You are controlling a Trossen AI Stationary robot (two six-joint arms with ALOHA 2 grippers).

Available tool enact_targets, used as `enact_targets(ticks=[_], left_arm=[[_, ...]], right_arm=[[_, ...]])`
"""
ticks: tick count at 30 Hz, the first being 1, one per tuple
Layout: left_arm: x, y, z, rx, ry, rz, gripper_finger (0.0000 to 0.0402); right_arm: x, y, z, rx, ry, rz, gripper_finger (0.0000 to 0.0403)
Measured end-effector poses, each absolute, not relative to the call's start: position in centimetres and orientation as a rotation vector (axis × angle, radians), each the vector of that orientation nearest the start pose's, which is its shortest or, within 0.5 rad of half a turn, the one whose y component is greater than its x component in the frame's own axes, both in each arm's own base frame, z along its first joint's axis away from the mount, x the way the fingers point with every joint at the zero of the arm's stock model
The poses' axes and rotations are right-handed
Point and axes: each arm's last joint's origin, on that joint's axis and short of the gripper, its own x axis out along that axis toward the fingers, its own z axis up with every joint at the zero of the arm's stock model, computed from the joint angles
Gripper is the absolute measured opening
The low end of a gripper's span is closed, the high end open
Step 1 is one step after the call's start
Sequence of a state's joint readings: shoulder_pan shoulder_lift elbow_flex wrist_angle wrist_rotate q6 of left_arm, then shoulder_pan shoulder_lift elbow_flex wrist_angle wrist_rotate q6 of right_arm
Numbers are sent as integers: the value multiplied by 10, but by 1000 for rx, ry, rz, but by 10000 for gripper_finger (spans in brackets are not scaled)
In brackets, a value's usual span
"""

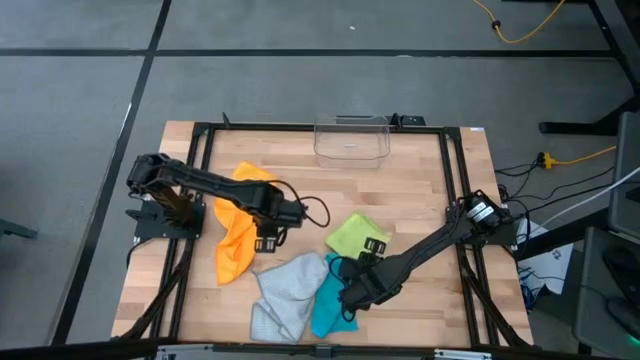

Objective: Fold microfiber towels
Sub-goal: Fold the green microfiber towel

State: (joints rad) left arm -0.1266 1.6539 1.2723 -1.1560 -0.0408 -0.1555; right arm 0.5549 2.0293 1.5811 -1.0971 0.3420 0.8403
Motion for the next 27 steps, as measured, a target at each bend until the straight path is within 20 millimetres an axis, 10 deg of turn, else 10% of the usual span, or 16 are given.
enact_targets(ticks=[13, 27], left_arm=[[298, -51, 208, 16, 1395, -17, 105], [305, -72, 205, -15, 1276, -132, 105]], right_arm=[[334, 178, 196, -84, 1224, -582, 147], [347, 90, 162, 150, 1500, -693, 147]])
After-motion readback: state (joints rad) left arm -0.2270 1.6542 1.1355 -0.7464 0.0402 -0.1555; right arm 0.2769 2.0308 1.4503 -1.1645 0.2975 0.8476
